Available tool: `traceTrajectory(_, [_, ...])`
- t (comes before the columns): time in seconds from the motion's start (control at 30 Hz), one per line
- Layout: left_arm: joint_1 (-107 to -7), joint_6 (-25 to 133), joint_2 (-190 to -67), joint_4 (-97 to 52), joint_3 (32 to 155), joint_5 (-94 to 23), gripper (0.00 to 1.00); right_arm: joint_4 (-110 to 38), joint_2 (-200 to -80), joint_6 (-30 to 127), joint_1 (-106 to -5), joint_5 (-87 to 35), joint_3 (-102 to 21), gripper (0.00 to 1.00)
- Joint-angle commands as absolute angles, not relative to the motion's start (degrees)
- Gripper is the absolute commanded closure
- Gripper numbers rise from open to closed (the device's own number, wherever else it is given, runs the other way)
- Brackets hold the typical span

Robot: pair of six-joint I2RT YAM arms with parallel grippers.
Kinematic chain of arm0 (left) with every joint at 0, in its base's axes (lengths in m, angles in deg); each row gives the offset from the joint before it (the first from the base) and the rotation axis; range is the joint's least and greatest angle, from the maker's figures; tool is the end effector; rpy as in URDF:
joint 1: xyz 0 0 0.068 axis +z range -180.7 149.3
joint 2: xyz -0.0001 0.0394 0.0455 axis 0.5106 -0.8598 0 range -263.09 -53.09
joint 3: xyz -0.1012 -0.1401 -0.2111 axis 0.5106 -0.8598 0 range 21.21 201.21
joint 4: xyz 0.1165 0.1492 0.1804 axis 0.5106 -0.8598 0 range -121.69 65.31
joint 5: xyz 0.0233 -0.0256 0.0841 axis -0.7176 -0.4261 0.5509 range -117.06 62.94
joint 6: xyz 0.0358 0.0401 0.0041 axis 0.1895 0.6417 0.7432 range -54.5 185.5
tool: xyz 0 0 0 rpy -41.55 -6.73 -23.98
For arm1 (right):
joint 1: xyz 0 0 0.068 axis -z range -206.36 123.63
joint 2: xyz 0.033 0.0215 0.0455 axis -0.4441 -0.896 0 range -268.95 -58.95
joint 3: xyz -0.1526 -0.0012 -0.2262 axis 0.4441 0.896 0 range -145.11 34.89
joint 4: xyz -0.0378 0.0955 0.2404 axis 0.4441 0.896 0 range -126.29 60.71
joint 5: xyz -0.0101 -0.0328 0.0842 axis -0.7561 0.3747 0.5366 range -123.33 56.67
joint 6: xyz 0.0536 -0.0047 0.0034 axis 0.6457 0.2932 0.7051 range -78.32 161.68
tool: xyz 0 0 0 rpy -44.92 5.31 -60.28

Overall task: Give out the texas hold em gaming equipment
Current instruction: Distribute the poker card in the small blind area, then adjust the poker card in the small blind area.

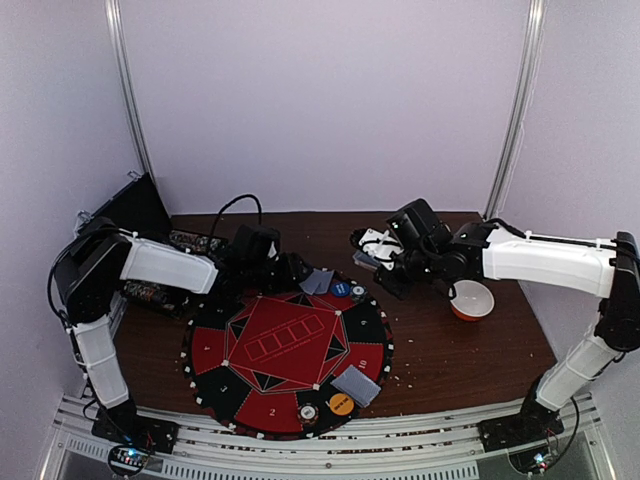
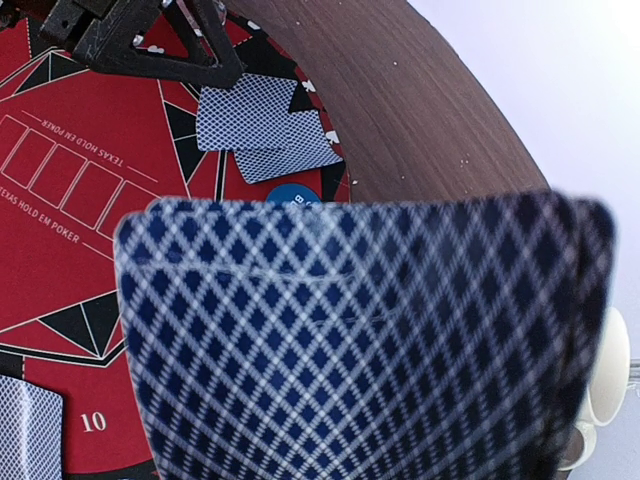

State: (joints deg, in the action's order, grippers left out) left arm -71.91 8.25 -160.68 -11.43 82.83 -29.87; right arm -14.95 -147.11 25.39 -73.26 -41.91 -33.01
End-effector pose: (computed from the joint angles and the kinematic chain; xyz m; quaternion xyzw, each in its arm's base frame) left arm 0.3039 -0.2684 0.1715 -0.1109 0.8704 -0.3770 0.2967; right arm 0.2389 0.2474 0.2764 -0.4503 0.7909 0.0421 0.4122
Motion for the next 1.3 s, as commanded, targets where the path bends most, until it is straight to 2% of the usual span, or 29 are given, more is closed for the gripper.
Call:
traceTrajectory(0.0, [-71.12,10.91,-160.78,-11.86,81.19,-33.53,0.36,-14.38,-145.00,25.18,-73.04,-42.74,-33.67,0.72])
traceTrajectory(0.17, [-70.88,12.61,-163.89,-13.67,83.64,-38.00,0.32,-14.36,-144.75,25.33,-73.09,-42.70,-33.67,0.72])
traceTrajectory(0.3, [-70.41,14.42,-161.92,-15.59,83.05,-34.67,0.33,-14.05,-144.01,25.25,-73.05,-42.71,-33.22,0.72])
traceTrajectory(0.47, [-66.48,20.78,-159.47,-19.10,85.32,-32.06,0.36,-13.92,-143.51,25.16,-73.08,-42.81,-32.41,0.72])
traceTrajectory(0.6, [-63.59,27.25,-163.38,-22.88,89.46,-36.57,0.44,-14.31,-143.26,25.24,-73.04,-42.81,-31.83,0.72])
traceTrajectory(0.77, [-62.92,34.48,-169.25,-27.11,96.15,-46.84,0.48,-14.20,-143.19,25.16,-73.11,-42.88,-31.82,0.72])
traceTrajectory(0.9, [-62.73,37.38,-173.12,-31.42,100.07,-46.45,0.50,-14.15,-143.15,25.16,-73.04,-42.58,-31.58,0.72])
traceTrajectory(1.13, [-62.72,39.58,-175.79,-33.48,101.66,-47.82,0.62,-14.13,-142.72,25.16,-73.11,-42.47,-31.01,0.72])
traceTrajectory(1.27, [-62.70,40.36,-175.99,-33.48,101.45,-48.50,0.76,-14.40,-142.92,25.16,-73.05,-42.38,-30.85,0.72])
